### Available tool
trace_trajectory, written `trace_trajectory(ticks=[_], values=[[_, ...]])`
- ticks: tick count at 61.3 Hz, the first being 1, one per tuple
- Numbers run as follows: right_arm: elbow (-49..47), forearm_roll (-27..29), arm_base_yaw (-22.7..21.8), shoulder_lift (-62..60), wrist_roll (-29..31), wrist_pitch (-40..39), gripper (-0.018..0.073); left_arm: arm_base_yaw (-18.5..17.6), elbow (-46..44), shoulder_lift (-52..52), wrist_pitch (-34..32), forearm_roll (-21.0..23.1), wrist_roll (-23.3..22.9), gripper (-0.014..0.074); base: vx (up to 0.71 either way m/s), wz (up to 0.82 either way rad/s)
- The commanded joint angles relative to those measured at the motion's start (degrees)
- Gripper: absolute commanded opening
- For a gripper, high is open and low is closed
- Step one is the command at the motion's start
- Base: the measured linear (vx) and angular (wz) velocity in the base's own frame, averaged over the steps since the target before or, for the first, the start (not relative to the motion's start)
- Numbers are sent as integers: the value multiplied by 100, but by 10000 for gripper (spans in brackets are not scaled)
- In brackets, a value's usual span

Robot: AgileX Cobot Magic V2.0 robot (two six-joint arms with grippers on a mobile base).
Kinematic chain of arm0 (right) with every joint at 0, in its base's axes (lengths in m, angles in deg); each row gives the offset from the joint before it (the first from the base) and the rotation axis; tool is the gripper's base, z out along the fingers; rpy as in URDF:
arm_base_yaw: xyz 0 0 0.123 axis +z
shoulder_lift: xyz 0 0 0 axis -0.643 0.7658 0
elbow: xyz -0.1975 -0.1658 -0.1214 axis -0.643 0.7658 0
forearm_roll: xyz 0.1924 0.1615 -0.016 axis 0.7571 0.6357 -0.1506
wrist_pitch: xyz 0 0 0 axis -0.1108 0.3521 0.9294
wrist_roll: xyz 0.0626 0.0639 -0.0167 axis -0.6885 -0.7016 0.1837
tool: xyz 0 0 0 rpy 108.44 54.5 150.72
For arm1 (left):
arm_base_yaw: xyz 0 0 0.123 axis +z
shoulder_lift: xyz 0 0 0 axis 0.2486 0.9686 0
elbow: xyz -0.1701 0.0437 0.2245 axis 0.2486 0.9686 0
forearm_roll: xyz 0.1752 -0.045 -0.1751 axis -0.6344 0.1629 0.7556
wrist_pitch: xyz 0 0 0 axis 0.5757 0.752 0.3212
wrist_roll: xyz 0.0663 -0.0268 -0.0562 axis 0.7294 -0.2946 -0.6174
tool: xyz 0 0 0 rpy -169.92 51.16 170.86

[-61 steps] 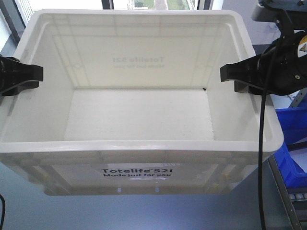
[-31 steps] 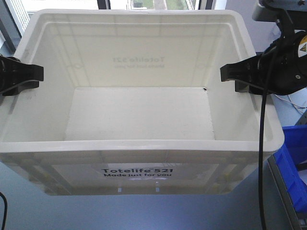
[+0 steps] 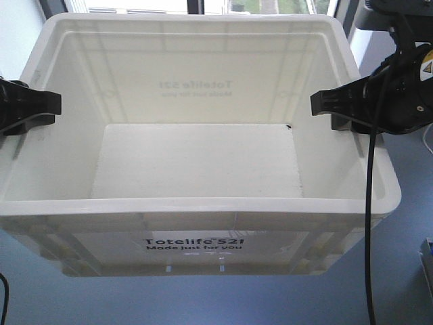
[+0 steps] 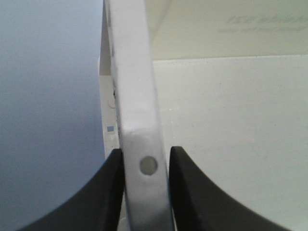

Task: Move bin from left to right shelf
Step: 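Keep gripping the tote rims while the base turns toward other shelving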

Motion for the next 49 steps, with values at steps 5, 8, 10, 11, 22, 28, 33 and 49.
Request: trace_trajectory(ticks=[5, 8, 10, 11, 22, 28, 33, 49], values=[[-224, -414, -59, -205, 192, -569, 1, 2, -253, -234, -573, 0, 187, 109, 10, 42], [-224, -414, -59, -205, 192, -569, 1, 2, -253, -234, -573, 0, 187, 109, 10, 45], [-224, -414, -59, -205, 192, -569, 1, 2, -253, -234, -573, 0, 187, 109, 11, 46], [-224, -414, -59, -205, 192, -569, 1, 2, -253, -234, -573, 0, 187, 109, 12, 48], [-224, -414, -59, -205, 192, -569, 1, 2, -253, -234, -573, 0, 187, 109, 12, 52], [-224, -414, -59, -205, 192, -569, 1, 2, -253, -234, -573, 0, 187, 109, 14, 57], [-224, -414, -59, -205, 192, -569, 1, 2, -253, -234, -573, 0, 187, 109, 15, 59], [-224, -414, -59, -205, 192, -569, 1, 2, -253, -234, -573, 0, 187, 109, 15, 59]])
